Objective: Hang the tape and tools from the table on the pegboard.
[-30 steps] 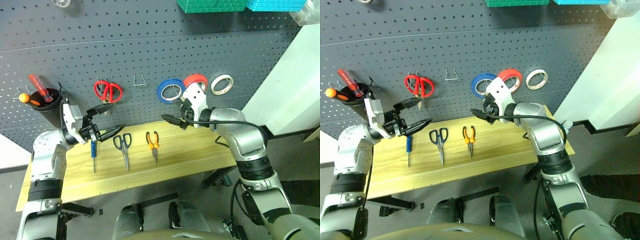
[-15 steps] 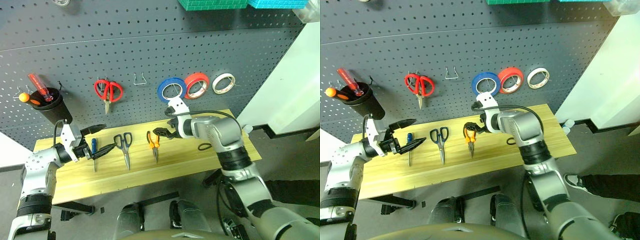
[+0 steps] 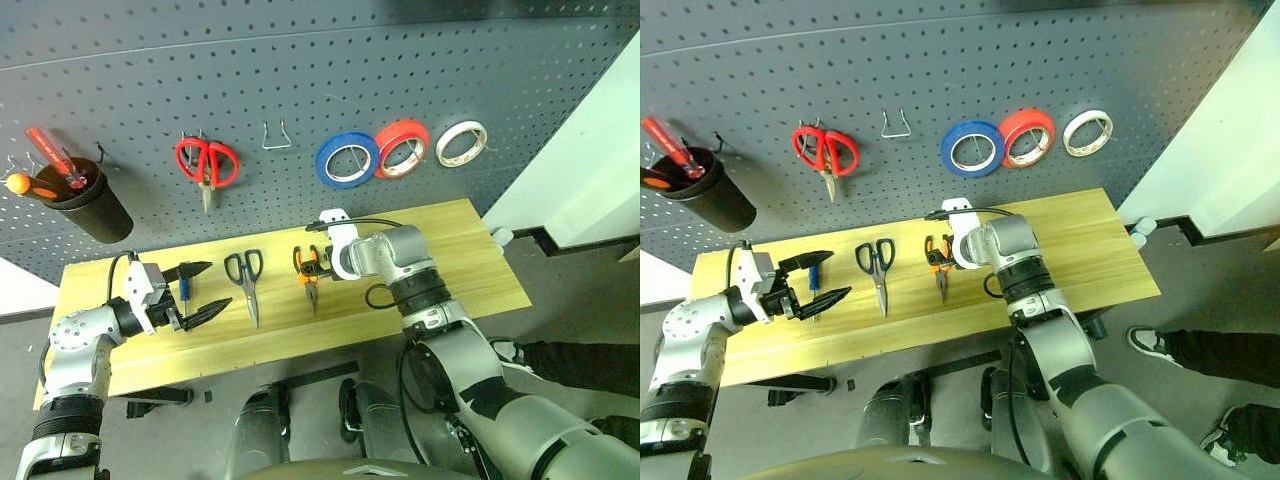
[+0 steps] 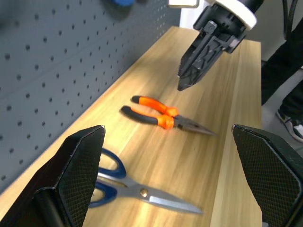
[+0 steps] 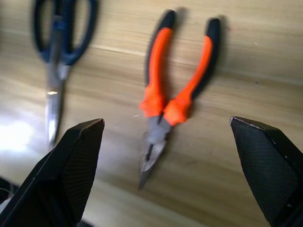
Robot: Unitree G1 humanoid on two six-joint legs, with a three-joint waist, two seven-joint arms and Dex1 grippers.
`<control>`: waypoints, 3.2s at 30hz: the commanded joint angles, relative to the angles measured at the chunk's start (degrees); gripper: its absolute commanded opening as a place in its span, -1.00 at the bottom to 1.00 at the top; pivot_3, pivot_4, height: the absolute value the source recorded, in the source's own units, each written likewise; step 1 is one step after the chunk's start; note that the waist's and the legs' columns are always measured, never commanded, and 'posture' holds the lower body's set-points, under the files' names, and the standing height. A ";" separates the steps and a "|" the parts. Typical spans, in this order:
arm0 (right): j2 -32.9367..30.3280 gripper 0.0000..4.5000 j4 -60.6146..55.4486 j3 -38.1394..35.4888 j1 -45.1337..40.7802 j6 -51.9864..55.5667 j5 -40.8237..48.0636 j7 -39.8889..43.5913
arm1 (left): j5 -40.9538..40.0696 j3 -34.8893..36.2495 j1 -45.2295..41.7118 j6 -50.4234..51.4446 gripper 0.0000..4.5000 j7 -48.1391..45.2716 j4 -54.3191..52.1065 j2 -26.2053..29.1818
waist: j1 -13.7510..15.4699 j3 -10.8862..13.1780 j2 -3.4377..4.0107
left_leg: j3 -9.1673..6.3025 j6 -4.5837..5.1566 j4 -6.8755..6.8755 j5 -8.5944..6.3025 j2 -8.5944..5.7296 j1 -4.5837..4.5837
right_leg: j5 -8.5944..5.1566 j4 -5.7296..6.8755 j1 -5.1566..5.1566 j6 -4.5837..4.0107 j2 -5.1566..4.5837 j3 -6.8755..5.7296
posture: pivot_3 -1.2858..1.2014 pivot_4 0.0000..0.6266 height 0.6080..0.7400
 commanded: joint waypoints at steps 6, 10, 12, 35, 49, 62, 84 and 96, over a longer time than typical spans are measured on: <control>1.66 0.99 11.08 -2.60 -7.11 -7.73 -0.21 -1.17 | 0.79 -0.29 0.08 1.82 1.00 3.02 -0.90 0.11 | 0.40 2.17 0.13 | -0.01 0.02 -0.03 0.01 0.00 -0.84 | 0.13 0.02 -0.74 0.11 0.04 -0.03 | 0.17 0.26 1.00; 2.96 0.99 14.47 -3.07 -9.20 -9.35 -0.04 -1.20 | -1.07 0.10 -2.10 3.38 1.00 1.10 0.54 0.25 | 0.39 3.25 0.07 | -0.01 0.04 -0.08 0.00 -0.01 -0.88 | 0.10 0.00 -0.78 0.22 0.03 -0.07 | 0.17 0.29 1.00; 3.54 0.99 15.74 -3.41 -9.82 -9.68 0.04 -1.48 | -1.17 -0.14 -2.84 4.01 1.00 -0.45 1.18 0.85 | 0.37 3.80 0.09 | -0.02 0.03 -0.09 0.00 -0.01 -0.88 | 0.00 0.00 -0.78 0.38 0.03 -0.08 | 0.18 0.29 1.00; 8.86 0.99 24.98 4.16 -10.83 -14.99 -7.49 -0.50 | 1.32 -0.15 -3.87 0.86 1.00 -2.85 6.13 2.08 | 0.36 4.73 0.11 | 0.03 0.01 -0.83 0.01 -0.04 -0.81 | -0.21 -0.24 -0.94 0.42 0.02 -0.11 | 0.20 0.31 1.00; 10.38 0.11 24.63 11.75 -8.61 -17.15 -12.30 3.34 | 1.12 -0.03 -4.44 -0.05 1.00 -2.09 7.57 1.55 | 0.32 4.72 0.10 | 0.04 0.00 -0.86 0.01 -0.04 -0.80 | -0.23 -0.27 -0.95 0.43 0.00 -0.12 | 0.20 0.22 1.00; 5.05 -0.08 11.37 14.89 -4.00 -13.08 -12.39 13.04 | -0.51 -0.13 -6.33 -0.52 1.00 -2.92 4.80 0.41 | 0.40 4.50 -0.20 | 0.07 -0.03 -0.86 0.03 -0.03 -0.80 | -0.23 -0.25 -0.94 0.45 0.05 -0.13 | 0.19 -0.06 1.00; -18.83 -0.08 -55.83 4.85 7.24 7.36 7.76 27.67 | -4.08 2.23 -4.42 2.09 1.00 -2.77 -0.68 0.78 | 0.40 -1.40 -0.98 | 0.06 -0.60 -0.61 0.39 -0.18 -1.83 | 0.15 -0.18 -1.73 0.30 0.22 -0.53 | 0.12 -0.75 1.00; -8.15 -0.08 -50.88 -6.86 0.64 -10.49 9.47 12.28 | -7.22 3.67 -9.15 1.28 1.00 -1.16 -0.96 -2.51 | -0.38 -5.27 -0.93 | -0.08 -0.59 0.15 0.34 0.23 -1.11 | 0.75 -0.40 -0.61 0.17 0.65 -0.64 | 0.07 -0.89 1.00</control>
